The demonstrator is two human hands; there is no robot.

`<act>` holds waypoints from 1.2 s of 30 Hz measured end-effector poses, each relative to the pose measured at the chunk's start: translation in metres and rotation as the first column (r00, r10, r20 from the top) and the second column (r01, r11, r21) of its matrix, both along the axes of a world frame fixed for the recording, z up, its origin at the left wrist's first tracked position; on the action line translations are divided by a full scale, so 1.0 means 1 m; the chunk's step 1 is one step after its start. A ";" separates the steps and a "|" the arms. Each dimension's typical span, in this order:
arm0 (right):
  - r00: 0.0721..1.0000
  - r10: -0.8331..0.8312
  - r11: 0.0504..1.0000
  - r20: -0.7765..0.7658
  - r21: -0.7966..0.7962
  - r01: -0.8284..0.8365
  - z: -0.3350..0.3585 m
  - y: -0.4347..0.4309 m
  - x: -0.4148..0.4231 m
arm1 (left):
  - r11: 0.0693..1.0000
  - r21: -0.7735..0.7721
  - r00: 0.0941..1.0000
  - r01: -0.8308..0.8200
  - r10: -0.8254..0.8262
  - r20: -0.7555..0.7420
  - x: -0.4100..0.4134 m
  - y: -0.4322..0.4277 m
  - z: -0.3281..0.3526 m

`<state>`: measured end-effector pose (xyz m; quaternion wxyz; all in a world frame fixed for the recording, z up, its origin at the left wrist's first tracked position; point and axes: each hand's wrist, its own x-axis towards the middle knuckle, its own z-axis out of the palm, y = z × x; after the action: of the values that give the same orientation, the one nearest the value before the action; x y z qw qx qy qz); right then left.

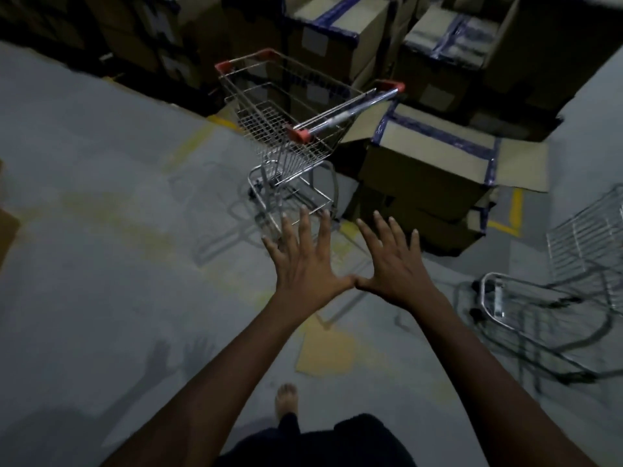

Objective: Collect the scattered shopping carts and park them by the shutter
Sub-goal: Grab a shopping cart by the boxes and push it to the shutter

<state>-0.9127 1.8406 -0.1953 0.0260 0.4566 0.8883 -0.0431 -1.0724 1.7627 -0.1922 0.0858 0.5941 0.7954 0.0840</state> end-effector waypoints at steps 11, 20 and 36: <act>0.997 -0.027 0.999 -0.066 -0.021 0.026 -0.013 0.198 0.007 | 1.000 -0.026 1.000 0.013 -0.012 0.023 0.000 0.192 -0.008; 0.989 0.146 0.985 -0.031 -0.088 -0.149 -0.022 0.381 0.007 | 0.978 -0.075 0.981 -0.193 0.192 -0.022 0.003 0.334 -0.016; 0.877 0.455 0.890 0.156 -0.102 -0.444 -0.050 0.594 -0.083 | 0.929 -0.175 0.945 -0.326 0.319 -0.068 -0.081 0.493 -0.063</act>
<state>-0.9959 2.4348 -0.2457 0.1280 0.2388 0.9623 -0.0237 -1.1531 2.2558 -0.2555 0.1101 0.4466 0.8879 0.0119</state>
